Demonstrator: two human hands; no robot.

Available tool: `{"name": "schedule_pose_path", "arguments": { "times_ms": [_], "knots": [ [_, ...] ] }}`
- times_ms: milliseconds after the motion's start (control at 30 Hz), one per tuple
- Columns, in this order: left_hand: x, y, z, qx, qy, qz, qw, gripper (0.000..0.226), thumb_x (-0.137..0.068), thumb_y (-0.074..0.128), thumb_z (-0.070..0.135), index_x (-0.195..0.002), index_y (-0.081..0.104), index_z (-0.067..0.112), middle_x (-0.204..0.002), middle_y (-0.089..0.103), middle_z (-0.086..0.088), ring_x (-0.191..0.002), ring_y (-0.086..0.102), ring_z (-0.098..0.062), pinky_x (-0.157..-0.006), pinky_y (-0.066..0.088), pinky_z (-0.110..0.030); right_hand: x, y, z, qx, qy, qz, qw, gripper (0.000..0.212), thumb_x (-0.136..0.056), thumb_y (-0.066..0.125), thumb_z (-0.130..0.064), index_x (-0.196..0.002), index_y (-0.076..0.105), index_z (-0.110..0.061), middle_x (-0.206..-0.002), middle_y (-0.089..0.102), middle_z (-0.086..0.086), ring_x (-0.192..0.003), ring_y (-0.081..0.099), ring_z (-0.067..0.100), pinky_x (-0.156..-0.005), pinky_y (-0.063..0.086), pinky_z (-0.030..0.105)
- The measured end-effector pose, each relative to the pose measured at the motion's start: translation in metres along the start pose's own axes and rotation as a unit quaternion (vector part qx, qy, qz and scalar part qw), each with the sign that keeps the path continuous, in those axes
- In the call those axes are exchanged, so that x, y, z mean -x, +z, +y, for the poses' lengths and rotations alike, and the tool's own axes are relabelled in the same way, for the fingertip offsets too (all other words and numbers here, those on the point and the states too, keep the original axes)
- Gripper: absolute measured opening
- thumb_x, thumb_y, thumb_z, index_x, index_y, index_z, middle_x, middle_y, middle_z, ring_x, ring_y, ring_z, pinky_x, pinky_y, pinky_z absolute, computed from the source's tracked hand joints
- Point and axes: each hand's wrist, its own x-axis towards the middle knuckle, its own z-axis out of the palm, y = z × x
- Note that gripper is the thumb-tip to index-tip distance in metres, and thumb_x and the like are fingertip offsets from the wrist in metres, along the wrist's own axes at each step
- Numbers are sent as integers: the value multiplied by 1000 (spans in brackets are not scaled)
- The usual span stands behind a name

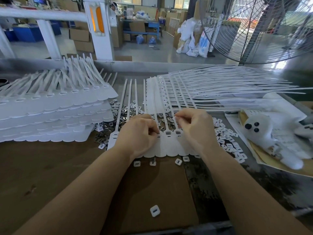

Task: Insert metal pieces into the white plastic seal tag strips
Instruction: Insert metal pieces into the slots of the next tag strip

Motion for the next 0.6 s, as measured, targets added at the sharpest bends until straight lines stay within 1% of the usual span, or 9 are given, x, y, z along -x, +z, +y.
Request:
{"name": "schedule_pose_path", "arguments": {
  "times_ms": [100, 167, 233, 367, 433, 533, 600],
  "knots": [
    [-1, 1, -1, 1, 7, 2, 1000, 16, -80, 58, 8, -78, 71, 18, -77, 53, 16, -83, 49, -7, -75, 42, -24, 4, 3, 1, -14, -16, -25, 999, 11, -85, 64, -5, -90, 74, -8, -80, 70, 3, -77, 65, 16, -78, 54, 33],
    [-1, 1, -2, 12, 8, 5, 1000, 15, -79, 59, 9, -77, 71, 18, -78, 55, 14, -82, 51, -7, -75, 43, -24, 6, 5, 3, -7, -30, -37, 999, 11, -85, 64, -6, -90, 73, -8, -81, 70, 3, -79, 64, 16, -79, 52, 34],
    [-1, 1, -3, 18, 7, 5, 1000, 15, -78, 60, 8, -76, 70, 19, -78, 55, 15, -80, 51, -6, -73, 43, -21, 8, 6, 4, -12, -32, -43, 999, 11, -85, 64, -6, -91, 73, -8, -82, 70, 2, -80, 64, 16, -81, 52, 36],
    [-2, 2, -5, 19, -2, -1, 1000, 17, -77, 60, 9, -75, 69, 23, -78, 54, 18, -78, 51, -3, -67, 37, -9, 10, 5, 6, -17, -34, -35, 999, 11, -86, 63, -7, -93, 72, -8, -82, 71, 2, -80, 65, 16, -81, 52, 37],
    [-3, 2, -5, 22, -6, -5, 1000, 17, -78, 59, 10, -75, 68, 25, -79, 54, 18, -79, 51, -3, -68, 37, -9, 10, 5, 6, -15, -39, -32, 999, 11, -86, 64, -7, -93, 73, -8, -82, 71, 3, -80, 65, 16, -81, 52, 37],
    [-3, 1, -4, 23, -5, -6, 1000, 16, -78, 59, 11, -76, 68, 25, -80, 54, 18, -81, 52, -5, -71, 42, -16, 10, 5, 6, -18, -34, -30, 999, 13, -84, 66, -6, -93, 74, -9, -84, 72, 2, -80, 66, 13, -82, 53, 30],
    [-3, 1, -3, 22, -3, -4, 1000, 15, -79, 59, 12, -77, 68, 24, -80, 54, 18, -81, 53, -6, -73, 43, -20, 10, 4, 6, -28, -20, -28, 999, 13, -81, 68, -6, -91, 75, -11, -83, 72, -2, -78, 65, 6, -81, 52, 19]
  ]
}}
